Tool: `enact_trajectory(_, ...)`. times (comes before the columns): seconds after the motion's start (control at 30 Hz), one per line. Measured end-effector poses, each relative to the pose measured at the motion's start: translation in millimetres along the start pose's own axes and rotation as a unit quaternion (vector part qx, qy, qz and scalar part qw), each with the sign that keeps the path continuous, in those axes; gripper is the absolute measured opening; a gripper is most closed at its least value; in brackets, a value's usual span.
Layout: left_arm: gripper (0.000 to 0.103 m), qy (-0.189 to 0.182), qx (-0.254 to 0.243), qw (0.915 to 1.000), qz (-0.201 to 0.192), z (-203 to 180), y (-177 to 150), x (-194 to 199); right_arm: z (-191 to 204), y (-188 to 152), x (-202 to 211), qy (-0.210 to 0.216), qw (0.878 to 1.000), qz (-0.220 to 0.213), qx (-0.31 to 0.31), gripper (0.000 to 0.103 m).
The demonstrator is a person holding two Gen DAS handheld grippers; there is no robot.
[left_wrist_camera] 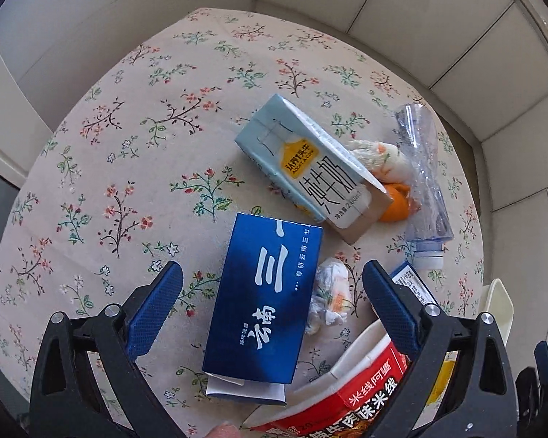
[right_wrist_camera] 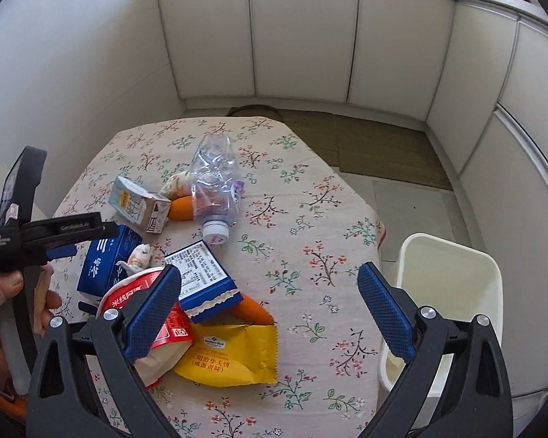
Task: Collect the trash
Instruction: 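Grasp the blue box with the left gripper and lift it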
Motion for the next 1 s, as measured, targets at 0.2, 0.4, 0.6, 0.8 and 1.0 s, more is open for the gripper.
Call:
enact_trajectory(0.2, 0.084, 0.029, -0.017, 0.9992, 0.022, 4.0, -2.8, -17.1, 12.8, -5.8, -9.0, 0.030, 0.999, 0.026, 0.011, 0.094)
enact_trajectory(0.4, 0.064, 0.020, -0.018, 0.9989, 0.039, 6.1, -6.5, -25.2, 27.2, -4.3, -13.5, 0.056, 0.998, 0.036, 0.014, 0.094)
enact_trajectory(0.6, 0.052, 0.013, -0.038, 0.9988, 0.027, 3.4, -5.6, -15.9, 57.4, -1.7, -19.9, 0.103, 0.993, 0.057, 0.023, 0.094)
enact_trajectory(0.8, 0.052, 0.036, -0.062, 0.9958, -0.058, 3.6, 25.5, 39.3, 101.5, 5.4, -30.1, 0.135, 0.987, 0.073, 0.044, 0.094)
enact_trajectory(1.0, 0.052, 0.033, -0.051, 0.9882, -0.140, 13.0, 57.8, 99.6, 149.2, 6.7, -46.3, 0.168, 0.979, 0.107, 0.054, 0.094)
Point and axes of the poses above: each gripper's, at about its wrist camera, not at the fingertips, and x roughly against the way its jaws point, z to its left, y to its top, the point moved 10 cm from there along -x, roughly the way its jaws point, and after that the axes turned 9 degrees about -y, right-handed, at the moved point
